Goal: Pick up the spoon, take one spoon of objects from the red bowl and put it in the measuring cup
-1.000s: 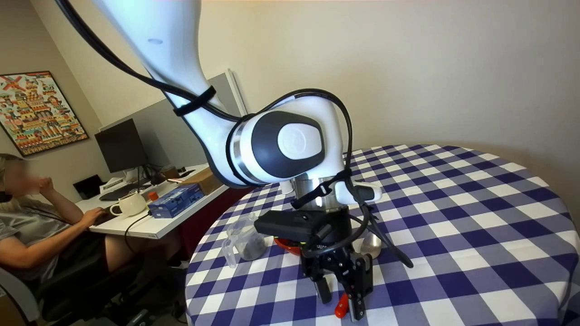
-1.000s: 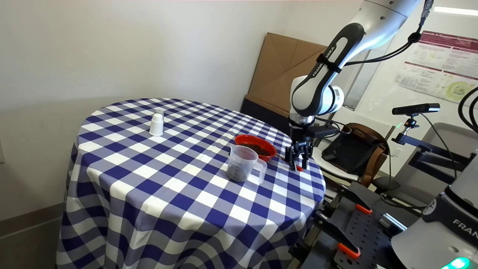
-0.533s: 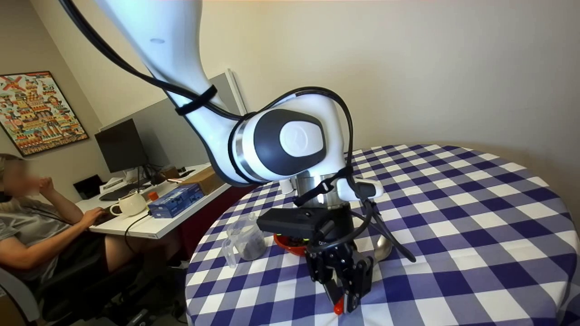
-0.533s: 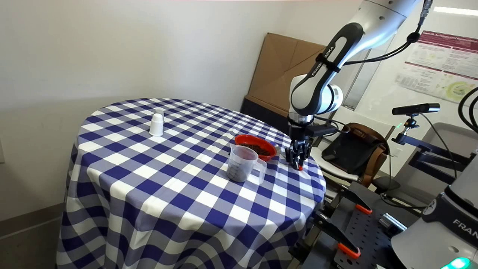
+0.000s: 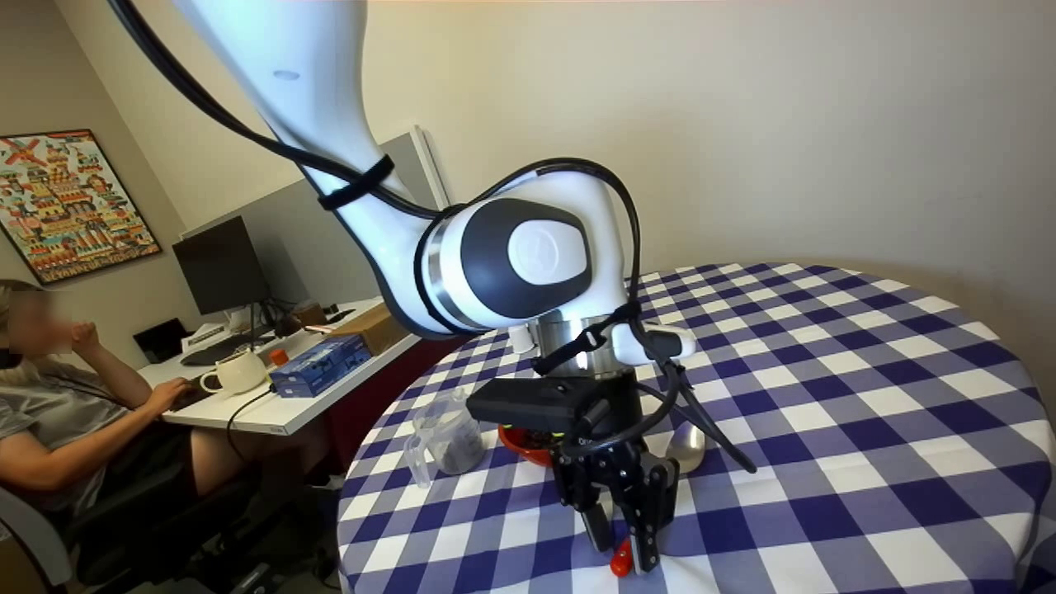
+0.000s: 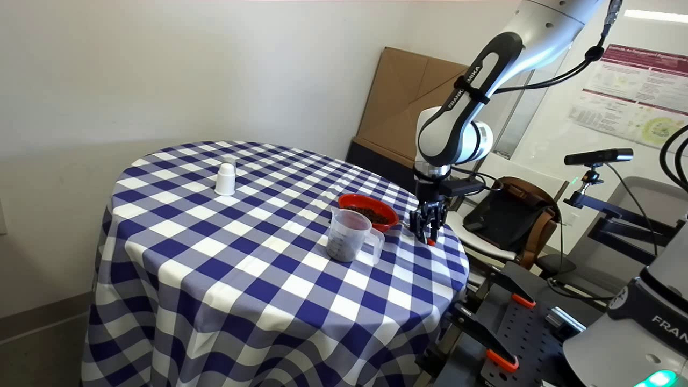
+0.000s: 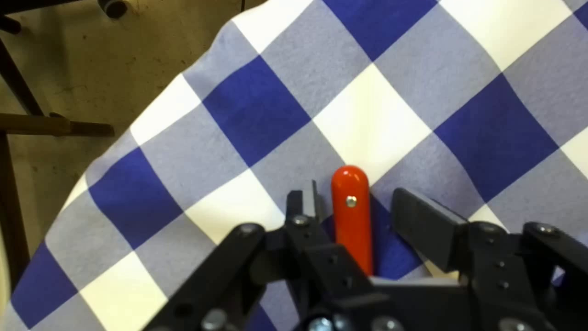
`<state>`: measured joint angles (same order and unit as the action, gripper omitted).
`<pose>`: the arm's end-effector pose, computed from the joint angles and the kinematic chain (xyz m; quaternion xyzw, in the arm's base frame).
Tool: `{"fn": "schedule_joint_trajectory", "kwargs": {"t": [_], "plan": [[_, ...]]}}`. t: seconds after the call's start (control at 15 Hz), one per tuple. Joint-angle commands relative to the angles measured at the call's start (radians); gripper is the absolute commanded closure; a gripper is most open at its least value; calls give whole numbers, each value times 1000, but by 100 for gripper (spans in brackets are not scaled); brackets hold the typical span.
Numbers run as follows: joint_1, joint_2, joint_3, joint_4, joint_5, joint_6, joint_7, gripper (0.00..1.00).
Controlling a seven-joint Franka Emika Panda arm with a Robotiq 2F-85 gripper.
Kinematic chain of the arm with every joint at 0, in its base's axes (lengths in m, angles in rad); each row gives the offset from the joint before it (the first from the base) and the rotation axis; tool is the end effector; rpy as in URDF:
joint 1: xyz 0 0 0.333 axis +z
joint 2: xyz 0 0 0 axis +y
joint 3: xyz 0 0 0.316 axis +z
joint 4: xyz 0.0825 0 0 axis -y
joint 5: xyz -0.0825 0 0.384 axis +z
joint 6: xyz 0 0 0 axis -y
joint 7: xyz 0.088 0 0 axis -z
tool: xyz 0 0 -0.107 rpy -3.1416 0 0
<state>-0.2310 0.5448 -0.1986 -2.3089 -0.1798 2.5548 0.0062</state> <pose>0.4304 -0.2068 0.0927 0.9768 -0.1267 -0.1625 0.0580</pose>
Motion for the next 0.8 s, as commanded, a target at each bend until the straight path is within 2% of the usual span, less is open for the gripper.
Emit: {"fn": "schedule_joint_trajectory", "kwargs": {"t": [0.0, 0.07, 0.13, 0.2, 0.27, 0.53, 0.73], "plan": [[12, -1, -6, -3, 7, 2, -31, 20], [11, -1, -6, -3, 7, 2, -33, 44], [12, -1, -6, -4, 6, 3, -35, 58], [11, -1, -5, -4, 7, 3, -38, 59], [10, -2, -4, -5, 9, 4, -40, 66], [-5, -25, 11, -9, 34, -2, -53, 97], [-19, -51, 23, -10, 65, -15, -77, 96]]}}
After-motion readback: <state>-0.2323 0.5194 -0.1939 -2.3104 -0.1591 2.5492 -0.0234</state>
